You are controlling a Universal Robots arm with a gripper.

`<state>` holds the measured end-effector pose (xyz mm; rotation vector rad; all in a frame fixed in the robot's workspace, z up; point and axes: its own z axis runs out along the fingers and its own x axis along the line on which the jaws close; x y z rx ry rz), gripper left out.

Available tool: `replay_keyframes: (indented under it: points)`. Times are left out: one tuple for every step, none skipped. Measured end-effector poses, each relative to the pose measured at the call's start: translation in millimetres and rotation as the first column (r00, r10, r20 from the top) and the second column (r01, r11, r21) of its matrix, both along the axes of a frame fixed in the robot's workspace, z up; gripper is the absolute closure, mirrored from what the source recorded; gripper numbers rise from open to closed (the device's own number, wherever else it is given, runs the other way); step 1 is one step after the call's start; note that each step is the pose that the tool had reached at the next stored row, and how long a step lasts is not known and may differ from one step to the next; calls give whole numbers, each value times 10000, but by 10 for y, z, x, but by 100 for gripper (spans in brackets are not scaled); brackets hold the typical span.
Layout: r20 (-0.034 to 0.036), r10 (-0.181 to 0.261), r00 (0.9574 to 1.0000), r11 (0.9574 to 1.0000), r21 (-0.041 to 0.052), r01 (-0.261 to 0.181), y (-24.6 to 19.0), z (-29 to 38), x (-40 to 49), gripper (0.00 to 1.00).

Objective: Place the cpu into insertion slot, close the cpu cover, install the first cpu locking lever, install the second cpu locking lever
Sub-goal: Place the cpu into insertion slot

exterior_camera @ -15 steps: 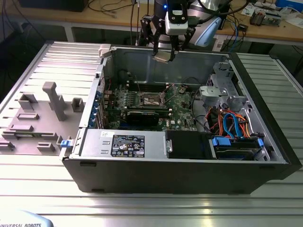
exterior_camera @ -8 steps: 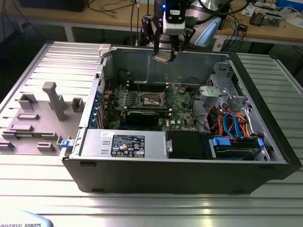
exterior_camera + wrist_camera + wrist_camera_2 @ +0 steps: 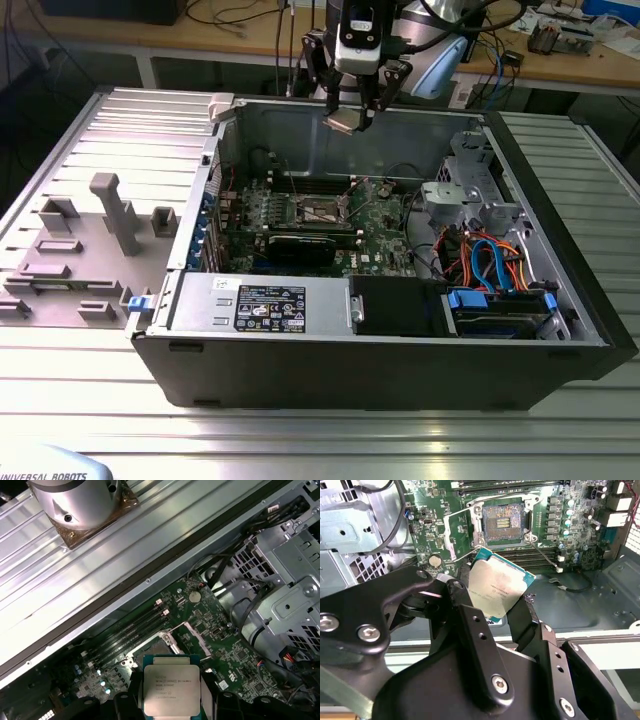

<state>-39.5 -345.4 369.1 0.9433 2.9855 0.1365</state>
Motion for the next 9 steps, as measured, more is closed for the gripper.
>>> replay_keyframes:
  points:
    - [0,-5,10000,10000,-1,5,0,0,0,46]
    - [0,-9,10000,10000,0,9,0,0,0,46]
    - [0,-9,10000,10000,0,9,0,0,0,46]
    - [0,-10,10000,10000,0,10,0,0,0,46]
    - [0,-10,10000,10000,0,10,0,0,0,46]
    - [0,-10,10000,10000,0,10,0,0,0,46]
    - [0,-10,10000,10000,0,10,0,0,0,46]
    - [0,-10,10000,10000,0,10,0,0,0,46]
    - [0,-10,10000,10000,0,10,0,0,0,46]
